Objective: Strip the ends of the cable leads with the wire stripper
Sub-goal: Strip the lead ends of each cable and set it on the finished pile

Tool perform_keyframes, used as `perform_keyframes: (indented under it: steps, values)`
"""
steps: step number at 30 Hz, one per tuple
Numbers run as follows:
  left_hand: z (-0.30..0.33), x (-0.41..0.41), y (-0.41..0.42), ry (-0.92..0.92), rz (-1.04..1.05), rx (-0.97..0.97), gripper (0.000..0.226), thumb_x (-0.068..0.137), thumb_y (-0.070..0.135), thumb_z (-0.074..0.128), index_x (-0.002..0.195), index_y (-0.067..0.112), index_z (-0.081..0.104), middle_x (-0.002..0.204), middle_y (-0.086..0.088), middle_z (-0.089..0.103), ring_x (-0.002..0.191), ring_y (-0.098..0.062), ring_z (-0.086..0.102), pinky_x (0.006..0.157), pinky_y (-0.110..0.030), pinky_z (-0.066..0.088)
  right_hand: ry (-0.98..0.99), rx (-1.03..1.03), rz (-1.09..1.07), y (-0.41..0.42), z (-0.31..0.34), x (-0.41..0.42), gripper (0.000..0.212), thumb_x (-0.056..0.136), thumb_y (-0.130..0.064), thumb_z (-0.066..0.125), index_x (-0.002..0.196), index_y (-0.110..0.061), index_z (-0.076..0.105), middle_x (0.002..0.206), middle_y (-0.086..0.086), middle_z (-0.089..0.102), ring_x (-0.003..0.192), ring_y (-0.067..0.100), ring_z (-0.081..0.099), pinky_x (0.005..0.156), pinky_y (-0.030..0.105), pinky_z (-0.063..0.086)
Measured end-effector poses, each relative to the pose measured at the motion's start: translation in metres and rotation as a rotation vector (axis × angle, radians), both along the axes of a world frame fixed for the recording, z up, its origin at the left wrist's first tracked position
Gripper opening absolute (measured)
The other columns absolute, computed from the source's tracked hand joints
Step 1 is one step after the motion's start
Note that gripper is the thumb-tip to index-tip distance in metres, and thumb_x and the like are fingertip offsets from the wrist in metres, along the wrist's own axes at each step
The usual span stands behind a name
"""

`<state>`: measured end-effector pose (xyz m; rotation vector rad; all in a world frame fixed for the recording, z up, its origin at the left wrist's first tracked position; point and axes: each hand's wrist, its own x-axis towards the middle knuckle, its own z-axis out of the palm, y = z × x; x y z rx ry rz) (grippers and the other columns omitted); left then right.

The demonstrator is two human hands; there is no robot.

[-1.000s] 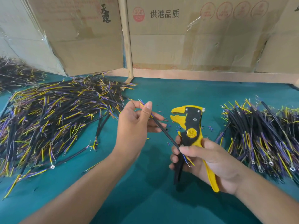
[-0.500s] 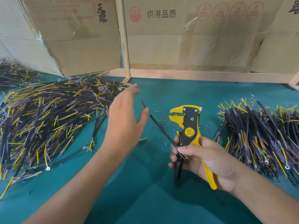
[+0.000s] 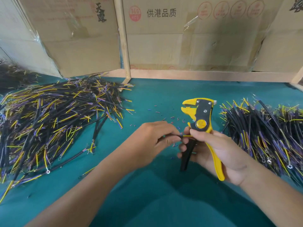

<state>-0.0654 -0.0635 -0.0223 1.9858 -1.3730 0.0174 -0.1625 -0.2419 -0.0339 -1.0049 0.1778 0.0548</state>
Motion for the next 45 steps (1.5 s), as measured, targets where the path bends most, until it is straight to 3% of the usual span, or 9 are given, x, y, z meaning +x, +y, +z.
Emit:
perform_keyframes:
  steps: [6, 10, 21, 25, 28, 31, 35, 39, 45]
  values:
    - [-0.004, -0.003, -0.005, 0.747, 0.059, -0.256, 0.008, 0.103, 0.011, 0.051, 0.098, 0.011, 0.058, 0.075, -0.001, 0.064, 0.044, -0.016, 0.052, 0.039, -0.023, 0.039, 0.003, 0.121, -0.012, -0.004, 0.005, 0.002, 0.025, 0.088, -0.032, 0.061, 0.088, -0.008, 0.068, 0.081, 0.012, 0.056, 0.071, 0.029, 0.057, 0.073, 0.045, 0.058]
    - [-0.002, -0.003, -0.004, 0.924, 0.011, -0.337, 0.009, 0.104, 0.010, 0.048, 0.113, 0.011, 0.048, 0.077, -0.006, 0.064, 0.043, -0.020, 0.052, 0.039, -0.022, 0.039, 0.025, 0.071, -0.008, -0.002, 0.004, 0.001, 0.024, 0.085, -0.031, 0.063, 0.092, -0.008, 0.065, 0.082, 0.013, 0.057, 0.072, 0.029, 0.058, 0.074, 0.047, 0.058]
    - [0.000, -0.004, -0.001, 0.881, -0.059, -0.334, 0.016, 0.105, 0.007, 0.043, 0.115, 0.017, 0.051, 0.091, 0.001, 0.062, 0.051, -0.011, 0.038, 0.045, -0.017, 0.027, 0.048, 0.030, 0.018, 0.004, 0.001, 0.000, 0.026, 0.084, -0.029, 0.062, 0.094, -0.005, 0.065, 0.082, 0.014, 0.057, 0.073, 0.030, 0.058, 0.074, 0.047, 0.058]
    - [0.002, -0.003, -0.001, 0.821, -0.043, -0.307, 0.019, 0.098, 0.008, 0.042, 0.107, 0.020, 0.055, 0.080, 0.007, 0.054, 0.051, -0.005, 0.030, 0.046, -0.014, 0.025, 0.044, 0.031, 0.028, 0.004, -0.001, 0.000, 0.028, 0.085, -0.029, 0.062, 0.097, -0.004, 0.063, 0.083, 0.015, 0.056, 0.072, 0.030, 0.058, 0.075, 0.047, 0.058]
    - [0.003, -0.002, 0.000, 0.740, -0.011, -0.313, 0.016, 0.099, 0.004, 0.048, 0.105, 0.016, 0.057, 0.073, 0.011, 0.052, 0.050, 0.000, 0.038, 0.049, -0.009, 0.032, 0.036, 0.030, 0.027, 0.004, -0.001, -0.001, 0.028, 0.084, -0.028, 0.063, 0.098, -0.004, 0.063, 0.084, 0.015, 0.056, 0.073, 0.030, 0.058, 0.074, 0.047, 0.058]
    - [0.004, -0.001, 0.001, 0.623, 0.005, -0.316, 0.004, 0.093, 0.019, 0.059, 0.094, 0.020, 0.055, 0.073, -0.001, 0.045, 0.061, -0.011, 0.035, 0.055, -0.018, 0.030, 0.023, 0.024, 0.034, 0.005, -0.003, -0.001, 0.025, 0.088, -0.026, 0.061, 0.099, -0.004, 0.063, 0.084, 0.016, 0.056, 0.074, 0.031, 0.058, 0.074, 0.048, 0.058]
    - [0.007, -0.003, 0.002, 0.598, -0.008, -0.384, 0.028, 0.086, 0.038, 0.067, 0.085, 0.019, 0.046, 0.067, 0.005, 0.029, 0.061, -0.011, 0.024, 0.052, -0.018, 0.025, 0.027, 0.020, 0.039, 0.004, -0.004, -0.001, 0.024, 0.089, -0.026, 0.061, 0.099, -0.004, 0.064, 0.085, 0.016, 0.056, 0.075, 0.031, 0.057, 0.076, 0.049, 0.057]
    - [0.007, -0.004, 0.002, 0.558, -0.044, -0.365, 0.040, 0.080, 0.033, 0.076, 0.087, 0.016, 0.040, 0.065, 0.018, 0.033, 0.059, -0.006, 0.026, 0.053, -0.012, 0.027, 0.022, 0.006, 0.048, 0.004, -0.006, -0.002, 0.025, 0.090, -0.026, 0.061, 0.101, -0.004, 0.066, 0.085, 0.016, 0.058, 0.075, 0.031, 0.058, 0.078, 0.051, 0.057]
    - [0.009, -0.007, -0.002, 0.564, 0.053, -0.385, 0.027, 0.099, 0.037, 0.048, 0.079, 0.020, 0.044, 0.065, 0.016, 0.037, 0.057, -0.002, 0.031, 0.052, -0.011, 0.029, 0.024, 0.005, 0.077, 0.006, -0.005, -0.002, 0.031, 0.081, -0.029, 0.071, 0.098, -0.004, 0.065, 0.085, 0.016, 0.056, 0.075, 0.032, 0.057, 0.078, 0.049, 0.056]
